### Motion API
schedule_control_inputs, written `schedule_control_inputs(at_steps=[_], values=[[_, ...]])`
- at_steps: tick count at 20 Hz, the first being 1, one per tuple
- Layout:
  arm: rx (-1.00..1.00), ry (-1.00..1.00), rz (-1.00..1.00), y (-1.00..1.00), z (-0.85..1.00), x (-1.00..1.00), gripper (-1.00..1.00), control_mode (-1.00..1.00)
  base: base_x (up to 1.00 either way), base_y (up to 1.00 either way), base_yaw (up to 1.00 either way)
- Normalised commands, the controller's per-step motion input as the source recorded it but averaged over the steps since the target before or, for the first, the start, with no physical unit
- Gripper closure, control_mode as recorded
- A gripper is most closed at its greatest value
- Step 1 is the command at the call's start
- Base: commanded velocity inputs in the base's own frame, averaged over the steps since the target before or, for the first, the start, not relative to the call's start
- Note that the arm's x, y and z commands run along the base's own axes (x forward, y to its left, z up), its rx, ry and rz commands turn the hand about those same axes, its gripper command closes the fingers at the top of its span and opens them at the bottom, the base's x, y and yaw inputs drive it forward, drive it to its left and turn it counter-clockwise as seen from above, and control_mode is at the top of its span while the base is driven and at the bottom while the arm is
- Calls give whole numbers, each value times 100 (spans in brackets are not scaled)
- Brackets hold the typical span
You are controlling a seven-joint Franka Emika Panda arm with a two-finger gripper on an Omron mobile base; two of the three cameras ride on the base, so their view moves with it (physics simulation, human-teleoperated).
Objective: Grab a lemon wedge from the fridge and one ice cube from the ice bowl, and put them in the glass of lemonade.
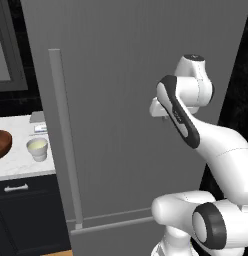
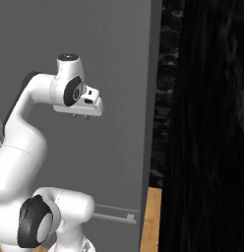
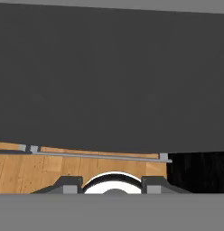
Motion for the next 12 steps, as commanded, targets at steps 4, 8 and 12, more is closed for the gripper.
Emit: schedule_control_inputs(at_steps=[4,8,12], values=[[6,1,-3,-2,-11,-38,-100,-100,0,0,0],[14,5,-13,-15,-32,-58,-100,-100,0,0,0],[3,-1,-4,0,-28,-72,-100,-100,0,0,0]])
